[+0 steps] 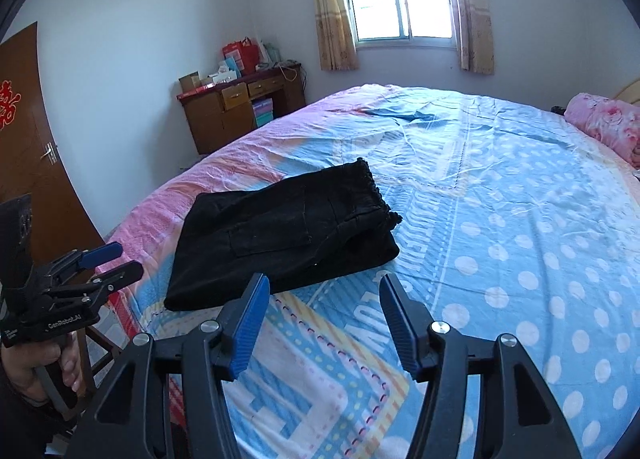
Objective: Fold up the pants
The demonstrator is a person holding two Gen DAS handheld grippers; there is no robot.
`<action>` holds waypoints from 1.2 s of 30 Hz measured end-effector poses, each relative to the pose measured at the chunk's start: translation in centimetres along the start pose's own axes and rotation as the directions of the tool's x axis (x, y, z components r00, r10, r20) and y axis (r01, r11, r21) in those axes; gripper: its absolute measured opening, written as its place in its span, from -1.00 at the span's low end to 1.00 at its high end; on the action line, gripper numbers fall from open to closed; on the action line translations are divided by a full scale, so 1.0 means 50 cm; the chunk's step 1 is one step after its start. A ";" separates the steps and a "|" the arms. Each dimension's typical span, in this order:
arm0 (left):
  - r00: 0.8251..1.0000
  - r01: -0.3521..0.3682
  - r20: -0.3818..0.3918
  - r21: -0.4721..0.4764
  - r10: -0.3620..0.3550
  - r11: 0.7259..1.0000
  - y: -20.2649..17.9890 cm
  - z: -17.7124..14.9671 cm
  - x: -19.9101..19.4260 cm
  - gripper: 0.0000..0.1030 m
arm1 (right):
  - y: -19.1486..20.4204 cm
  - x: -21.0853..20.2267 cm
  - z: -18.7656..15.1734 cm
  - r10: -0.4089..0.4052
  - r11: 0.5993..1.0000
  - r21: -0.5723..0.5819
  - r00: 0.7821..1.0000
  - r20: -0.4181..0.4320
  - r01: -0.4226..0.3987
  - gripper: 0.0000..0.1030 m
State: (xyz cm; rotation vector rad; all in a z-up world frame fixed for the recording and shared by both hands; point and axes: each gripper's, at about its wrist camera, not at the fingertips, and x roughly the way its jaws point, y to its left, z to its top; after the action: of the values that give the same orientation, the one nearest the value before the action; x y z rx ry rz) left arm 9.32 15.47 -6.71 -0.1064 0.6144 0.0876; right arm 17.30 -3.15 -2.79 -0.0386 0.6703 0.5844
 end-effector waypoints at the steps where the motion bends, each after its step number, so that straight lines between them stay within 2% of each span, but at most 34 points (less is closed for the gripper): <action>1: 1.000 0.005 0.001 0.002 -0.005 1.000 -0.003 -0.001 -0.003 0.46 | 0.003 -0.007 -0.003 0.002 1.000 0.002 1.000 0.003 -0.002 0.15; 23: 0.997 0.049 0.059 0.010 -0.050 0.999 -0.035 0.007 -0.069 0.56 | 0.035 -0.096 -0.027 -0.050 0.999 0.017 0.997 0.060 0.049 0.19; 27: 0.996 0.046 0.071 0.012 -0.047 0.999 -0.039 0.007 -0.076 0.80 | 0.041 -0.105 -0.029 -0.048 0.999 0.019 0.997 0.066 0.047 0.23; 33: 0.995 0.057 0.084 0.029 -0.059 0.998 -0.048 0.012 -0.092 0.81 | 0.050 -0.127 -0.027 -0.055 0.998 0.014 0.995 0.083 0.054 0.25; 36: 0.994 0.052 0.093 0.043 -0.056 0.998 -0.054 0.016 -0.101 0.98 | 0.051 -0.140 -0.023 -0.060 0.998 0.017 0.993 0.099 0.059 0.26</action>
State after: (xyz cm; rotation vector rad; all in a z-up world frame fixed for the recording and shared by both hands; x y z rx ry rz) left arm 5.97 12.62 -2.95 -0.0790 0.5190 0.0278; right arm 10.87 -4.74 0.84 -0.0163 0.5749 0.5210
